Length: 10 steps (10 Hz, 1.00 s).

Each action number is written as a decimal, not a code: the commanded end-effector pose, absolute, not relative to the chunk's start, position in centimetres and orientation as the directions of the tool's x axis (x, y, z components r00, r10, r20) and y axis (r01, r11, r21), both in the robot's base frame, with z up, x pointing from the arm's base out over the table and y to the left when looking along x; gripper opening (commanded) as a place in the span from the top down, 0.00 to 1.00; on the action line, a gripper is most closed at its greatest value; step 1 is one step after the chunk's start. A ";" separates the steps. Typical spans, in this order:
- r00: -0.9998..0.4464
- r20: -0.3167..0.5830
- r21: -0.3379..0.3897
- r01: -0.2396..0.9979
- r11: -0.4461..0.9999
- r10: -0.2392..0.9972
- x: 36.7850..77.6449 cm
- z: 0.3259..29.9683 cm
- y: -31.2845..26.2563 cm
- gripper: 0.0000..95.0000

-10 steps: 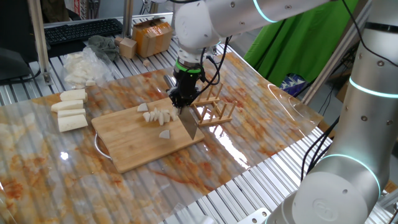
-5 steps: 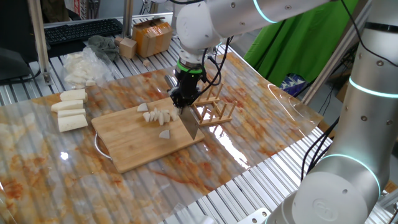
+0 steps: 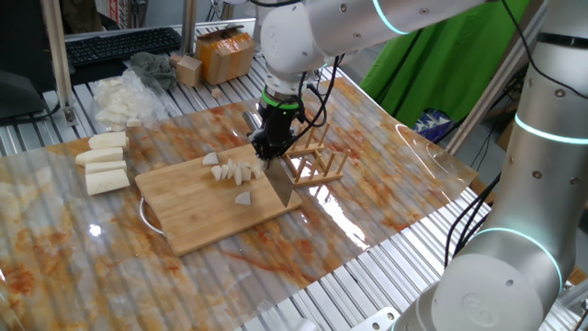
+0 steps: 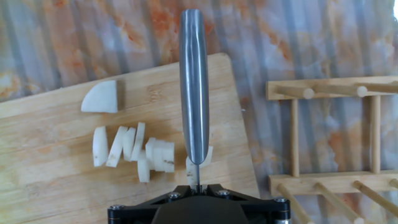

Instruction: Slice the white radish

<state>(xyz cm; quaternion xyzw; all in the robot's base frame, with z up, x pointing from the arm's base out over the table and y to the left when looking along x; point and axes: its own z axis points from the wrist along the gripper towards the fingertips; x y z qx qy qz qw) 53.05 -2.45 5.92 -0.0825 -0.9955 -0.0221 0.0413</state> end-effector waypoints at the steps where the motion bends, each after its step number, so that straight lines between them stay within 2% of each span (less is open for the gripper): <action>1: -0.984 0.072 0.043 0.165 0.985 0.162 53.4 3.9 -2.1 1.00; 6: -0.981 0.068 0.059 0.188 0.980 0.184 53.3 3.6 -1.9 1.00; 10: -0.976 0.084 0.054 0.207 0.977 0.202 53.1 5.1 -1.5 1.00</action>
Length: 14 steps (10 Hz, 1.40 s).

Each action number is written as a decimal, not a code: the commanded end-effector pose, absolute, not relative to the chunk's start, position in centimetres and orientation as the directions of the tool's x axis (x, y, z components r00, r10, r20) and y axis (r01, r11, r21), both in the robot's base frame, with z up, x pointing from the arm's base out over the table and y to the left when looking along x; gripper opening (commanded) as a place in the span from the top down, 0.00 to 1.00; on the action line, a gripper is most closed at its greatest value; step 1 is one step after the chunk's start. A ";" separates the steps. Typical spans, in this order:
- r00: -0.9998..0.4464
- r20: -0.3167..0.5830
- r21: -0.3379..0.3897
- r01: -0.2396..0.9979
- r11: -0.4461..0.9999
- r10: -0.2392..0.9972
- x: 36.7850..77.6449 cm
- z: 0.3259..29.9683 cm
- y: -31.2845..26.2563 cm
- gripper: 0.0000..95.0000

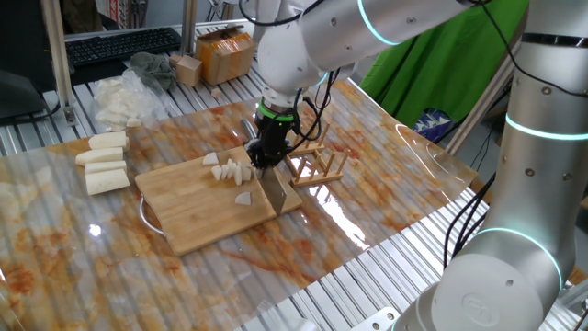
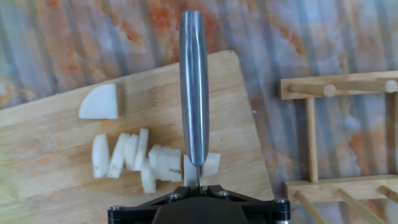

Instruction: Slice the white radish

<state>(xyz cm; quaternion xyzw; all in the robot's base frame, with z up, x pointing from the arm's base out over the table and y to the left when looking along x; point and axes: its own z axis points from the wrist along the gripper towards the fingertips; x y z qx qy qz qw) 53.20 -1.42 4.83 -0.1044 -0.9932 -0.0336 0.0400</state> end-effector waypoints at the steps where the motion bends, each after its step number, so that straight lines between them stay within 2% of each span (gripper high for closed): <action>1: -0.976 0.089 0.052 0.203 0.978 0.198 53.0 5.6 -1.6 1.00; 6: -0.979 0.094 0.036 0.187 0.982 0.183 52.9 7.1 -2.1 1.00; 14: -0.980 0.091 0.044 0.180 0.983 0.176 53.0 6.5 -2.8 1.00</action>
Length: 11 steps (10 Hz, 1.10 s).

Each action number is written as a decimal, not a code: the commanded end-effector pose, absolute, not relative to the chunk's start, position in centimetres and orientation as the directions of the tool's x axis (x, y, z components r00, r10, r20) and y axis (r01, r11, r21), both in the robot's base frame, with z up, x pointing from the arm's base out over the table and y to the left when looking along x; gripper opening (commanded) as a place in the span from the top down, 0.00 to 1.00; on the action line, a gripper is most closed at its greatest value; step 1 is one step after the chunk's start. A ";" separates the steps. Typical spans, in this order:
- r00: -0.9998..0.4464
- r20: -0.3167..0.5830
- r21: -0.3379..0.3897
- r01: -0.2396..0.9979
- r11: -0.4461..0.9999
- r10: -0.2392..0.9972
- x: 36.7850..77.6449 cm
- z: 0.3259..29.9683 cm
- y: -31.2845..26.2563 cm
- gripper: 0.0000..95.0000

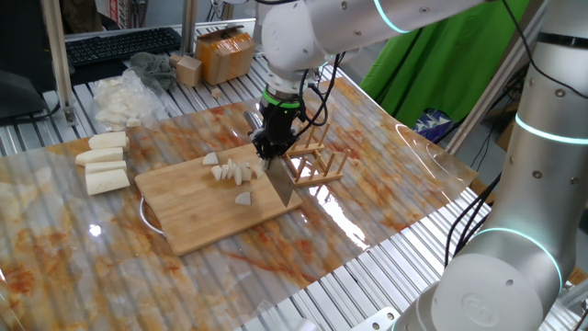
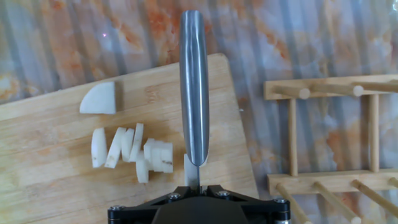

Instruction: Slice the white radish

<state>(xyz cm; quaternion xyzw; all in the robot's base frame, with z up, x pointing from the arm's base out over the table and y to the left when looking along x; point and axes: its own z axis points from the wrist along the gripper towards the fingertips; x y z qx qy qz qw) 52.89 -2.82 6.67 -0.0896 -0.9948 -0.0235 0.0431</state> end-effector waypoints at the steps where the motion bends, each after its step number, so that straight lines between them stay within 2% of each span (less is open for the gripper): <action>1: -0.981 0.088 0.047 0.179 0.983 0.174 53.2 5.8 -2.7 1.00; 5: -0.979 0.088 0.058 0.188 0.980 0.182 53.3 4.3 -2.5 1.00; 11: -0.980 0.089 0.037 0.184 0.982 0.180 53.1 5.8 -2.7 1.00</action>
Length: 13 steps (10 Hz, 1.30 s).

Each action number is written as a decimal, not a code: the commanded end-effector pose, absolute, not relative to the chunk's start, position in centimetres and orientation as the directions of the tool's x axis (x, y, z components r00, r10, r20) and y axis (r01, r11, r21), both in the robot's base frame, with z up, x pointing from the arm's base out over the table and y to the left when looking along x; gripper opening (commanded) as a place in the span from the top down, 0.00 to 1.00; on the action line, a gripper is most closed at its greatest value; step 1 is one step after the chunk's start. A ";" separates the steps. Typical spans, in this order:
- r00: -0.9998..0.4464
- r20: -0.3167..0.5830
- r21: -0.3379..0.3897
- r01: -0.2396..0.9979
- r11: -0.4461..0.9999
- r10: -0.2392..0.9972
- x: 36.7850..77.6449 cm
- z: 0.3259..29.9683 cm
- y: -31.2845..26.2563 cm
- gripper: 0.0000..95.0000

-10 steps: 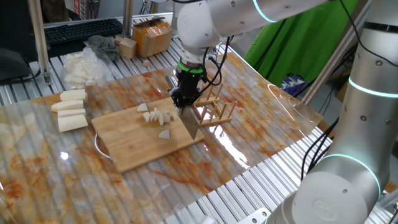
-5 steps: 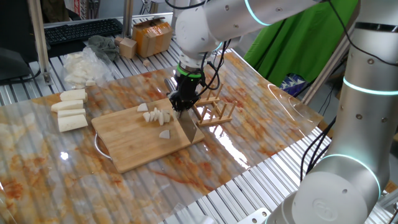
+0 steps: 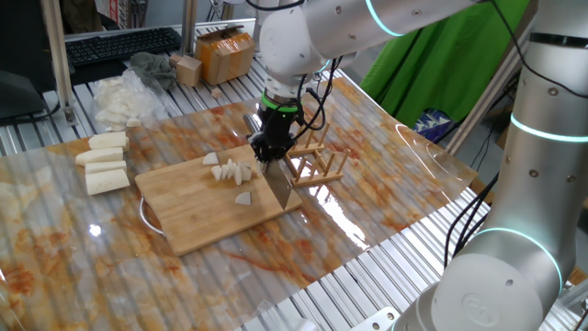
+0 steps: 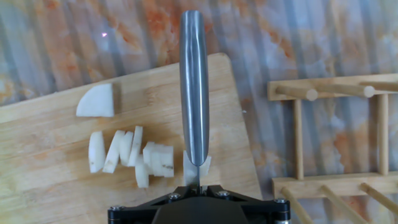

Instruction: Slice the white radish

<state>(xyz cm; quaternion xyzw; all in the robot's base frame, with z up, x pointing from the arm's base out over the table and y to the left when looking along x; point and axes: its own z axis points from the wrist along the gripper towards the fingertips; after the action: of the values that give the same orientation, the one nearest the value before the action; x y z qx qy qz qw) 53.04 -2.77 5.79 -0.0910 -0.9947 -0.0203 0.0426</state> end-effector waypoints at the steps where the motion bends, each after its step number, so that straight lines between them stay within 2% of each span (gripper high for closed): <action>1: -0.980 0.086 0.041 0.186 0.982 0.182 53.1 5.4 -2.6 1.00; 3: -0.981 0.048 0.077 0.189 0.979 0.186 53.5 2.6 -2.2 1.00; 4: -0.982 0.046 0.074 0.188 0.979 0.185 53.5 2.3 -2.2 1.00; 7: -0.971 0.086 0.079 0.229 0.970 0.223 53.3 4.1 -1.7 1.00; 13: -0.968 0.096 0.069 0.238 0.969 0.231 53.4 4.5 -0.6 1.00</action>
<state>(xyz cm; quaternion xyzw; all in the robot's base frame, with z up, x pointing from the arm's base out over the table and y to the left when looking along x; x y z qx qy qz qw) 53.57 -0.49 4.49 -0.1178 -0.9909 -0.0455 0.0472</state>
